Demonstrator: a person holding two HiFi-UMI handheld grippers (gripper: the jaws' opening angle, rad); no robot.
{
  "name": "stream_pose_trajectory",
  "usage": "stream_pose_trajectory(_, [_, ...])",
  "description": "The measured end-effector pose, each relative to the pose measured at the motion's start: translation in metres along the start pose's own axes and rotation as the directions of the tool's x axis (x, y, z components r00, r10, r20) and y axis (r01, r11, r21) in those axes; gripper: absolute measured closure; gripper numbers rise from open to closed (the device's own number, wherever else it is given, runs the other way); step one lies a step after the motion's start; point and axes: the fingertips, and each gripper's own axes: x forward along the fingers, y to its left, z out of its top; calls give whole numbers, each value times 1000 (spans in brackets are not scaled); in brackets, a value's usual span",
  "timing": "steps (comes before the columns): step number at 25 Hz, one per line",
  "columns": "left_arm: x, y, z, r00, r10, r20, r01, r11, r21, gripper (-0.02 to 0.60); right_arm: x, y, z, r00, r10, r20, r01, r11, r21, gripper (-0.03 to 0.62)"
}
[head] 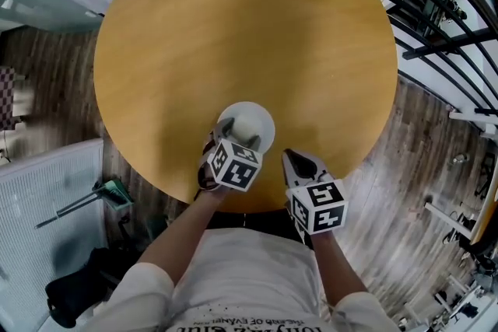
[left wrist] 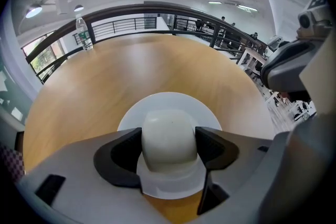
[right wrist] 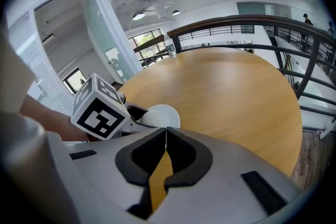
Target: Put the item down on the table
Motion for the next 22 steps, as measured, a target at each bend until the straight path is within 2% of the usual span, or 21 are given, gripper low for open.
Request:
stream_pose_trajectory(4, [-2, 0, 0, 1000, 5, 7, -5, 1000, 3, 249, -3, 1, 0, 1000, 1, 5, -1, 1000, -1, 568])
stream_pose_trajectory(11, [-12, -3, 8, 998, -34, 48, 35, 999, -22, 227, -5, -1, 2, 1000, 1, 9, -1, 1000, -8, 568])
stream_pose_trajectory(17, [-43, -6, 17, 990, -61, 126, 71, 994, -79, 227, -10, 6, 10, 1000, 6, 30, -5, 1000, -28, 568])
stream_pose_trajectory(22, [-87, -2, 29, 973, -65, 223, 95, 987, -126, 227, -18, 17, 18, 999, 10, 49, -7, 998, -57, 568])
